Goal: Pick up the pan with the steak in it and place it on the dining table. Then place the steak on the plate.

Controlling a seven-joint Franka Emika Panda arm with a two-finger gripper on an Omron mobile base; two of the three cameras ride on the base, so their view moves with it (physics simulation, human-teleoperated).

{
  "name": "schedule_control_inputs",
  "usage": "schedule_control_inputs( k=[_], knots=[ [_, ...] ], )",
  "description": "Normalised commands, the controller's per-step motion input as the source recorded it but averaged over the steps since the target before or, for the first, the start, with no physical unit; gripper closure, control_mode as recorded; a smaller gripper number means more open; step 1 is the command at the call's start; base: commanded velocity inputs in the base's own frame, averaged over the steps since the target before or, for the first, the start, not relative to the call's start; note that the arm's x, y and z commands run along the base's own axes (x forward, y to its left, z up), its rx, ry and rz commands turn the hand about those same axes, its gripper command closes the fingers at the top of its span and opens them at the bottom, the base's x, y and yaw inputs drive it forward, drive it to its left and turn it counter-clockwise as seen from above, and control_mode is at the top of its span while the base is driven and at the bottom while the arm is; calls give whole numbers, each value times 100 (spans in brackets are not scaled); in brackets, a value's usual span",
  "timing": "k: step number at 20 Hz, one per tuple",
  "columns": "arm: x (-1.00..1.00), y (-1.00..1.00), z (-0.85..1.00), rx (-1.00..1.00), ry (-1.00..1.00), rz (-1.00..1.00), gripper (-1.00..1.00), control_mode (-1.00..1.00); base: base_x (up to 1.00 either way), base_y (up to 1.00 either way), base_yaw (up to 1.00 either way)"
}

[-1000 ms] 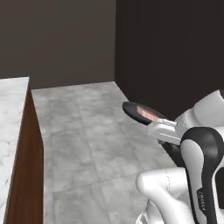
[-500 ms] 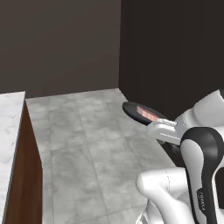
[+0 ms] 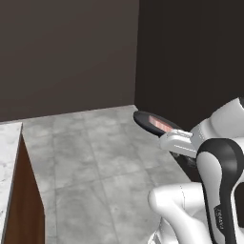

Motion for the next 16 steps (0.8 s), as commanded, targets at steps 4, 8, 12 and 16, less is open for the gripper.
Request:
schedule_control_inputs(
  k=[4, 8, 12, 16],
  knots=[
    [0, 0, 0, 0, 0, 0, 100, 100, 100, -3, -2],
    [0, 0, 0, 0, 0, 0, 100, 100, 100, -2, -2],
    [0, 0, 0, 0, 0, 0, 100, 100, 100, -1, -1],
    [0, 0, 0, 0, 0, 0, 100, 100, 100, 1, 0]
  ],
)
